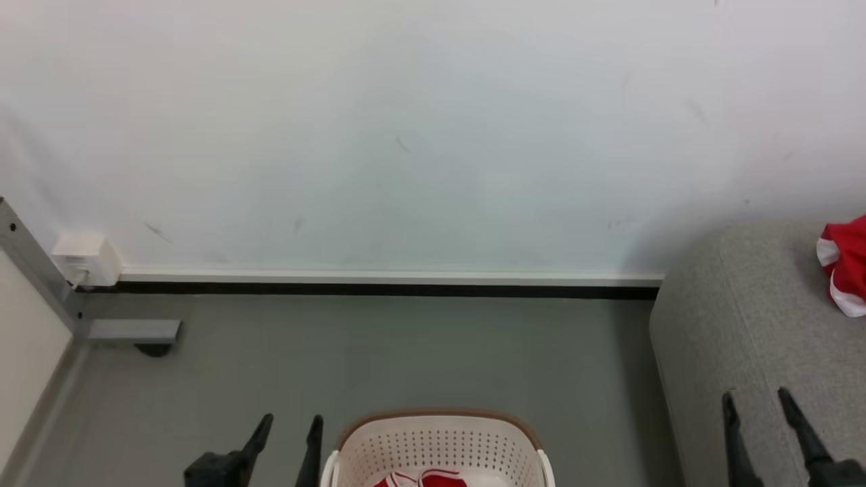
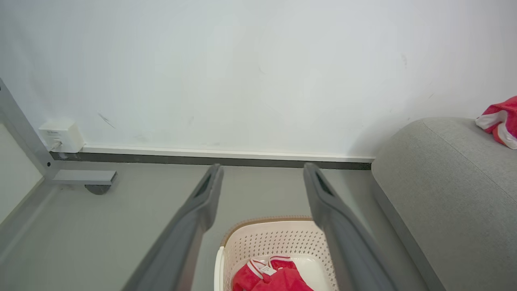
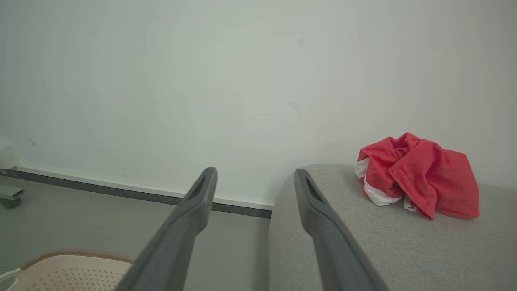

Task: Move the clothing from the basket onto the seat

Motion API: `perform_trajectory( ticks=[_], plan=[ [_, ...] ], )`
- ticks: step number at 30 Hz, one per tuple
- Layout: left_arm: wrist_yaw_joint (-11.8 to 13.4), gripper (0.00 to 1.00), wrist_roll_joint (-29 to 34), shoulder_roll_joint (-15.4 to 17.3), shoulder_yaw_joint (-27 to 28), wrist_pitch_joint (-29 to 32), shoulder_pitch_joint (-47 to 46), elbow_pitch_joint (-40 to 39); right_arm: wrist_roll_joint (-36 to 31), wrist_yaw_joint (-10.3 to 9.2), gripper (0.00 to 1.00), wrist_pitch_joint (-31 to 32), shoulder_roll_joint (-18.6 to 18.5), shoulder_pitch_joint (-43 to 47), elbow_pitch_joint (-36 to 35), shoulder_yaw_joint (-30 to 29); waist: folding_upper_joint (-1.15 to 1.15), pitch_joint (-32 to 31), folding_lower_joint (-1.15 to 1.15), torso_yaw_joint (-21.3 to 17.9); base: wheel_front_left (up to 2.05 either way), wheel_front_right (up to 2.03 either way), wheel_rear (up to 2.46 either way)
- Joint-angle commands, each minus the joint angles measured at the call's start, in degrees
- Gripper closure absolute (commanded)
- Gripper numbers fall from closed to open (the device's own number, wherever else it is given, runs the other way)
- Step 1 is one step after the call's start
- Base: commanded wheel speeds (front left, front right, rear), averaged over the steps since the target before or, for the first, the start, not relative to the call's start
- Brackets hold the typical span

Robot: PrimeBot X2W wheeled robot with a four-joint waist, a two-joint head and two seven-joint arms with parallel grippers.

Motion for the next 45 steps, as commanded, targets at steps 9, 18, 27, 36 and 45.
perform_trajectory(
  ticks=[9,18,27,36,45],
  plan=[
    [0.5,0.0,5.5,-1.6,6.7,-0.1,7.3,-3.0,3.7,-0.14,0.0,0.0,0.0,5.0,0.8,3.6,0.0,-2.8,0.02,0.1,0.0,0.0,0.0],
    [-1.2,0.0,9.0,-3.2,10.7,-0.1,9.1,-4.5,5.1,-0.15,0.0,0.0,0.0,4.8,2.2,4.9,0.0,-3.8,0.02,0.0,0.0,0.0,0.0],
    [-3.1,0.0,11.1,-5.0,12.9,-0.1,9.8,-4.3,5.4,-0.15,0.0,0.0,0.0,4.8,2.6,5.5,0.0,-4.0,0.02,0.3,0.0,0.0,0.0],
    [-4.3,0.0,12.8,-6.2,14.5,-0.1,9.8,-4.2,5.5,-0.15,0.0,0.0,0.0,4.5,2.7,6.0,0.0,-3.7,0.02,0.1,0.0,0.0,0.0],
    [-5.4,0.0,14.3,-7.1,15.7,-0.1,9.8,-4.0,5.7,-0.15,0.0,0.0,0.0,4.0,2.5,6.0,0.0,-3.2,0.02,-0.8,0.0,0.0,0.0]
  ],
)
